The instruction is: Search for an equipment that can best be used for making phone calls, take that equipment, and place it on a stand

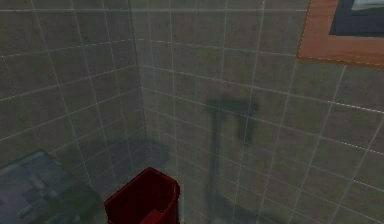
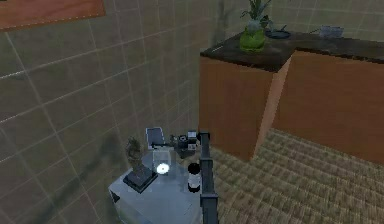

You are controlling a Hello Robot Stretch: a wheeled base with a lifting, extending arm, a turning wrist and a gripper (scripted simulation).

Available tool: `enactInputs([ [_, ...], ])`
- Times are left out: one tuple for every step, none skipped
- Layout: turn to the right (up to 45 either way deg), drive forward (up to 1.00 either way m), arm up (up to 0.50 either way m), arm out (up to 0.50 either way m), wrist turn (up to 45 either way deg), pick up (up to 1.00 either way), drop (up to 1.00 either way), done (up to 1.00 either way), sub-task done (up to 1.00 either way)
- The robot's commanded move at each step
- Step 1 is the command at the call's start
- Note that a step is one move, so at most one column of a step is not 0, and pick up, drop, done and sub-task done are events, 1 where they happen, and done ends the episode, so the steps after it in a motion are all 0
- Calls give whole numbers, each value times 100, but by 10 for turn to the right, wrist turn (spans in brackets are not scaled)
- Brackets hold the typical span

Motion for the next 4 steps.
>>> enactInputs([
  [0,0,0,0,0,0,100,0,0],
  [0,0,10,0,0,0,0,0,0],
  [0,0,0,-8,0,0,0,0,0],
  [0,0,0,0,0,0,0,100,0],
])
